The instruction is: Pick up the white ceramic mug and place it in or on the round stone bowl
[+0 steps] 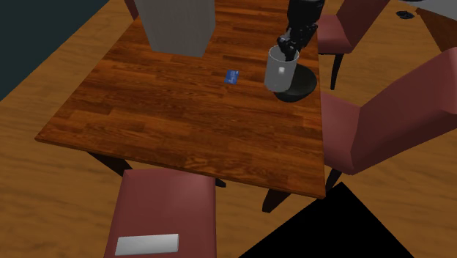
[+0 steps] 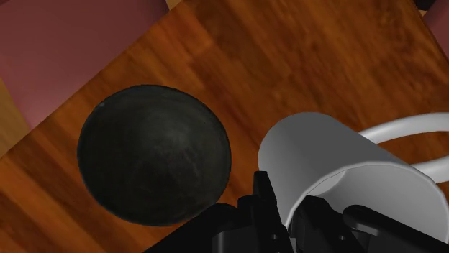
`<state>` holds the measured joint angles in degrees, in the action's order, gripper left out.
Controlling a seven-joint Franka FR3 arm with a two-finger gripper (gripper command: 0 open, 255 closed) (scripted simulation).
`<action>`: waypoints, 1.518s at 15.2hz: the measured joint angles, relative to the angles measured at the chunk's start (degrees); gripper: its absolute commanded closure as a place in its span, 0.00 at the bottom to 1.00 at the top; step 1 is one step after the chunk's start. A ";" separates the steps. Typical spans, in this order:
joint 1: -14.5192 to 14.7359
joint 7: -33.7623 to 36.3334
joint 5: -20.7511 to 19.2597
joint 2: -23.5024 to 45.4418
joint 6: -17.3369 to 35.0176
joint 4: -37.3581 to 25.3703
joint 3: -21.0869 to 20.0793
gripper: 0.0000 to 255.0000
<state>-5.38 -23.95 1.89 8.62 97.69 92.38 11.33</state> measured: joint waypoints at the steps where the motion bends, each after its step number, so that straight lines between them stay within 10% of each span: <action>1: -0.85 -1.38 0.25 1.13 -0.53 -1.59 0.56 1.00; 10: -8.49 -10.89 3.52 14.72 -7.72 -21.92 3.53 1.00; 23: -8.21 -11.56 3.60 14.77 1.82 -12.36 3.46 1.00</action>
<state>-13.59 -35.51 5.49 23.39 99.51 80.02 14.80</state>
